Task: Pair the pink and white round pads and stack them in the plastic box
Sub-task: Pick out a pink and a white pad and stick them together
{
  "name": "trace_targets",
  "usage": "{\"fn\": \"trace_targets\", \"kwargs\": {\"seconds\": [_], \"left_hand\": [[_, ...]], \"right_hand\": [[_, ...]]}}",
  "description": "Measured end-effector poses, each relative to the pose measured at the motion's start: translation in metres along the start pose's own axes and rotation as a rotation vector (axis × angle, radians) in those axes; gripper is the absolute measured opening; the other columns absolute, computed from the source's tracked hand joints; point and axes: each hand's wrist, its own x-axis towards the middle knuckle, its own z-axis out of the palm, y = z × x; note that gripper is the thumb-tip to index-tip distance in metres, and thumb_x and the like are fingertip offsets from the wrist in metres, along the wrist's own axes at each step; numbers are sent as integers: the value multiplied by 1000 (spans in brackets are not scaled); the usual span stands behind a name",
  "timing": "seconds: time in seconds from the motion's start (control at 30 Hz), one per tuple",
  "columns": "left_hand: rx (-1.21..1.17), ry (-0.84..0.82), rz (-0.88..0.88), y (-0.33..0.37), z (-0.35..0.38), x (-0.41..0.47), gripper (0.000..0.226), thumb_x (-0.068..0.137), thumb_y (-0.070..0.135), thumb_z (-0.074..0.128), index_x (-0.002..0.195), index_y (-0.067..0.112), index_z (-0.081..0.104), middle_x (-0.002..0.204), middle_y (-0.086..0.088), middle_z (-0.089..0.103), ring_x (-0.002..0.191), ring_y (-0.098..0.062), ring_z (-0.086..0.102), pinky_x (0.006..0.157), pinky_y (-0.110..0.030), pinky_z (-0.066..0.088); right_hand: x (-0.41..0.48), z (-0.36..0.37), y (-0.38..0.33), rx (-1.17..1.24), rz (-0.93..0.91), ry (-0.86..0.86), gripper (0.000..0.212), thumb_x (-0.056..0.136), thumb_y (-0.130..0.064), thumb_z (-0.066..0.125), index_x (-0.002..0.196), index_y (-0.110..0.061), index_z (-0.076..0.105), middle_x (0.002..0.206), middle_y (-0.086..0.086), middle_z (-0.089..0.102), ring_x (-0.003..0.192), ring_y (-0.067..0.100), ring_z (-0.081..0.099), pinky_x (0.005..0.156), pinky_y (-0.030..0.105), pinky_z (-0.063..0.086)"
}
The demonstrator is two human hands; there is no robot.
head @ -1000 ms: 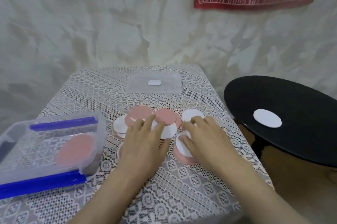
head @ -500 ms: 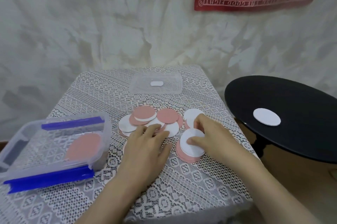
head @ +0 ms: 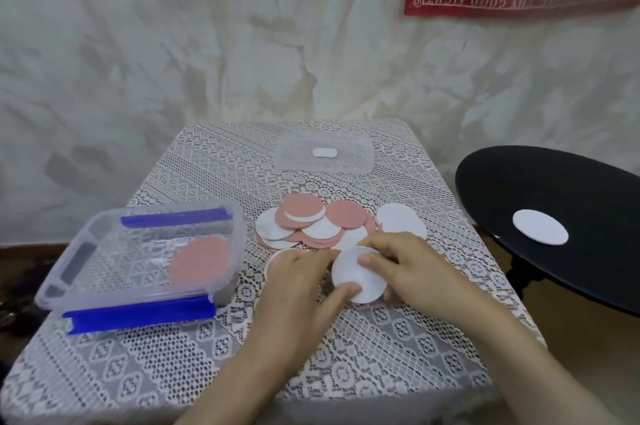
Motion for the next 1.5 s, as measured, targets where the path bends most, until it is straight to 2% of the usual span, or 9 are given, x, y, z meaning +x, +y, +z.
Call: {"fn": "trace_targets", "kwargs": {"seconds": [0.1, 0.2, 0.43, 0.67, 0.77, 0.87, 1.03, 1.3, 1.5], "left_hand": [[-94, 61, -24, -2, -3, 4, 11, 89, 43, 67, 85, 44, 56, 73, 25, 52, 80, 3, 48, 66, -17, 34], [-164, 75, -47, -5, -1, 11, 39, 91, 29, 70, 67, 42, 42, 61, 19, 47, 67, 1, 46, 57, -15, 30], [-345, 65, -84, -9, -1, 10, 13, 98, 40, 55, 94, 29, 62, 68, 14, 59, 60, -6, 50, 53, -25, 36], [-276, 52, -110, -8, -9, 4, 18, 97, 32, 63, 80, 26, 58, 63, 15, 52, 60, -3, 45, 52, -21, 27], [-253, 68, -147, -11, -14, -1, 28, 99, 29, 58, 73, 33, 50, 70, 25, 57, 64, 0, 49, 52, -19, 32], [-215, 74, -154, -11, -18, -6, 33, 101, 26, 55, 70, 33, 45, 71, 30, 56, 63, 1, 48, 51, -20, 31], [-224, 78, -174, -13, -20, -11, 29, 103, 27, 50, 75, 30, 47, 63, 14, 54, 63, 0, 49, 52, -22, 32], [-409, 43, -266, -15, -26, -11, 10, 99, 22, 56, 99, 29, 63, 88, 8, 70, 82, -14, 63, 72, -34, 53], [-475, 48, -322, -15, -27, -9, 15, 97, 24, 62, 107, 33, 65, 85, 18, 70, 71, 4, 61, 58, -13, 45]], "right_hand": [[3, 0, -1, 51, 18, -8, 16, 99, -19, 63, 88, -21, 74, 76, 1, 71, 57, 17, 65, 60, 43, 63], [8, -3, 0, -27, 10, 78, 11, 92, -23, 74, 84, -16, 74, 68, 1, 70, 53, 22, 62, 52, 33, 55], [15, 1, 1, -38, -44, 87, 25, 97, -27, 67, 76, -13, 66, 59, 13, 64, 55, 34, 67, 45, 40, 52], [6, -4, 4, -302, -59, 68, 23, 98, -36, 61, 83, -23, 74, 67, -9, 68, 62, 6, 61, 64, 29, 49], [-1, -20, 2, -536, -28, 124, 18, 92, -46, 67, 107, -40, 74, 89, -20, 66, 82, -1, 58, 76, 29, 46], [-7, -30, 4, -630, 39, 68, 49, 86, -49, 72, 133, -41, 61, 104, -18, 56, 93, 1, 54, 89, 34, 46], [-9, -31, 6, -686, 111, 47, 68, 81, -52, 76, 143, -39, 52, 117, -15, 51, 106, 7, 52, 91, 34, 44], [1, -26, 7, -593, 124, 116, 36, 80, -41, 80, 99, -40, 50, 108, -15, 53, 92, 11, 56, 78, 37, 47], [13, -24, 9, -206, 11, 162, 6, 97, -22, 66, 93, -18, 65, 85, -5, 69, 76, 13, 63, 62, 30, 50]]}}
